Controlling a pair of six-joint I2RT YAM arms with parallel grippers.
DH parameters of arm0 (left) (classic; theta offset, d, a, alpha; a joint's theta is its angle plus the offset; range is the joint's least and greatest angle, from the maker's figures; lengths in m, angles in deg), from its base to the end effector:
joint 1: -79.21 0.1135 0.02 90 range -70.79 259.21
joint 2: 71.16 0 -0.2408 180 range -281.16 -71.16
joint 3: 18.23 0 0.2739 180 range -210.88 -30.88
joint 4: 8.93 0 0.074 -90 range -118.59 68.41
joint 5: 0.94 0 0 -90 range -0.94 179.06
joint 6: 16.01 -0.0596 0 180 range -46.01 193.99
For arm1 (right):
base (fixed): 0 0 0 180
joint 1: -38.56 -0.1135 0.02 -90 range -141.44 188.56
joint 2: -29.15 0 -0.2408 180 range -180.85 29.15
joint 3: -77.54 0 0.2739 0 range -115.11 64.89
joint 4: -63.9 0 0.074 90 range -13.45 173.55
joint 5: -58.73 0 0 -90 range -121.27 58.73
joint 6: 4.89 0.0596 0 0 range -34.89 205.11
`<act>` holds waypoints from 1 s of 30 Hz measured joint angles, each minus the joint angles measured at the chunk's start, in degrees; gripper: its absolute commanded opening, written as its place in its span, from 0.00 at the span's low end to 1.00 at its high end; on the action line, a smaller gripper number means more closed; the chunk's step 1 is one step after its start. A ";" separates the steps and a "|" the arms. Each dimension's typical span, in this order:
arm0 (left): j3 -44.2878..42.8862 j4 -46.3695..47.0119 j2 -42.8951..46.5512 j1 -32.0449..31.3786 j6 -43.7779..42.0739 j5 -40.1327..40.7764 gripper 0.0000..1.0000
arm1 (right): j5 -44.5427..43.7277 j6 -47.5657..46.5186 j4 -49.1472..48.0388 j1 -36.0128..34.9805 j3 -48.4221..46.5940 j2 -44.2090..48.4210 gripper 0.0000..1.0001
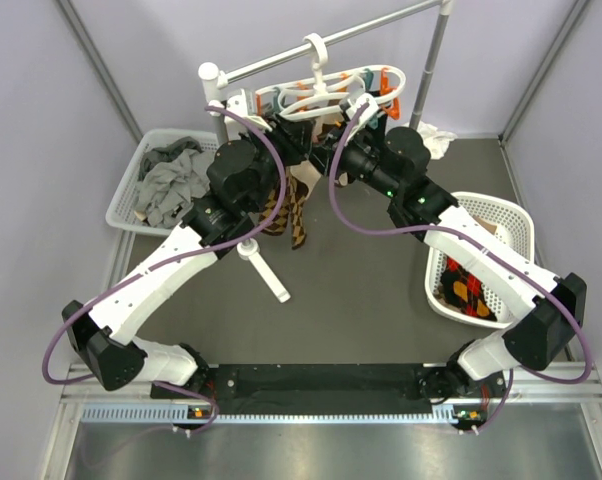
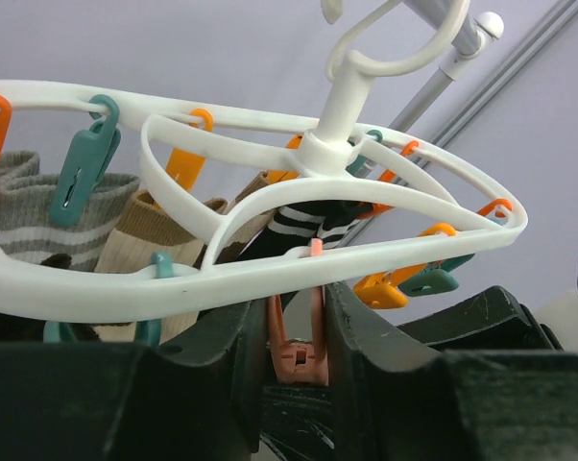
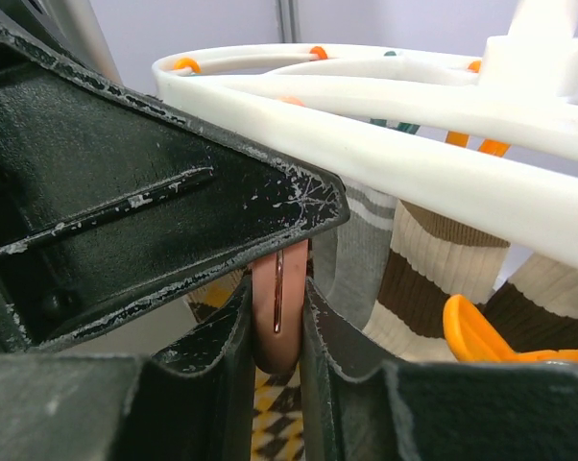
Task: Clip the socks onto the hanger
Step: Open the clamp at the hanger, then pick up the sock from the bin.
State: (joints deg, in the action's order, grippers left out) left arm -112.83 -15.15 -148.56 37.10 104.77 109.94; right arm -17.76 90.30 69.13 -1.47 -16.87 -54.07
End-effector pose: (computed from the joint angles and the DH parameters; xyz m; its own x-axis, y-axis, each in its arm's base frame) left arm 0.2787 -0.2233 0.4542 -0.0664 -0.5845 -0.8087 0.3876 0.7317 -0.5607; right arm 0.2908 0.2625 0.4195 0.0065 0.1203 -0.9927 -0.8072 0.5866 0.0658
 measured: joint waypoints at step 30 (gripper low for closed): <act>0.90 2.89 -0.15 -0.04 -6.99 0.24 0.14 | -25.40 4.07 39.43 6.82 11.78 24.52 0.62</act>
State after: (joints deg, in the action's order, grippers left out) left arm -111.93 -12.26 -148.72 37.06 97.78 110.18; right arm -43.15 94.37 108.56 5.35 -5.09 -29.55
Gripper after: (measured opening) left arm 0.230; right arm 0.629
